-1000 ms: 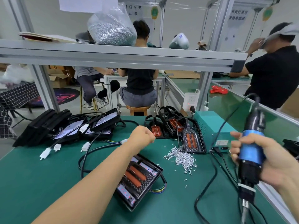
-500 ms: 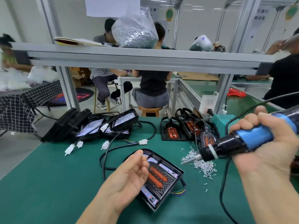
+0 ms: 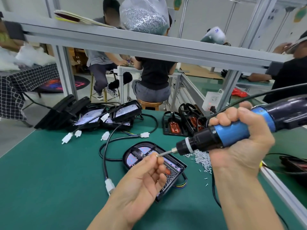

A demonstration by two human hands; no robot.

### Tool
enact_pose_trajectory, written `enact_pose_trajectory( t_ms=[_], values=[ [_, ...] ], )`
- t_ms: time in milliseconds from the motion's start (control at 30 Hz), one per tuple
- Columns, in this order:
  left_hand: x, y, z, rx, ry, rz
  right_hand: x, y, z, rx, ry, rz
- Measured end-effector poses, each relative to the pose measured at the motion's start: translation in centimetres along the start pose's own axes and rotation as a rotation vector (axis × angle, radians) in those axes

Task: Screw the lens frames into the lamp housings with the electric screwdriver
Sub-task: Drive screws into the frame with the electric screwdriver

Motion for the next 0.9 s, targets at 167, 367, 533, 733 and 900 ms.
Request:
enact_pose_trajectory(
  t_ms=[167,367,533,733,900],
  values=[
    [0.26,-0.18,-0.09,-0.028,0.038,0.014,-0.25,-0.22,0.22,0.008,-0.014,0.017],
    [0.24,-0.32,-0.19,-0.061,0.045,-0.007,-0.39,-0.42,-0.12,-0.007,-0.001,0.026],
    [0.4,-0.43,-0.21,-0.121,0.096,-0.033,-0.23,-0.53,-0.18,-0.006,-0.003,0.033],
    [0.63,-0.22,-0.48,-0.234,0.234,-0.101,-0.15,-0.71,0.01,0.022,-0.022,0.093],
    [0.37,0.4,-0.52,-0.253,0.243,-0.093,0.15,-0.57,0.17,0.073,-0.02,0.083]
  ],
)
Point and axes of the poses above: each hand's wrist, its own y-axis towards the middle knuckle, its own x-axis out of the back of the hand, z = x × y, the point moved 5 cm from there along y, towards the middle knuckle, and after that the axes turned 12 degrees about x, right-handed, at the moved point
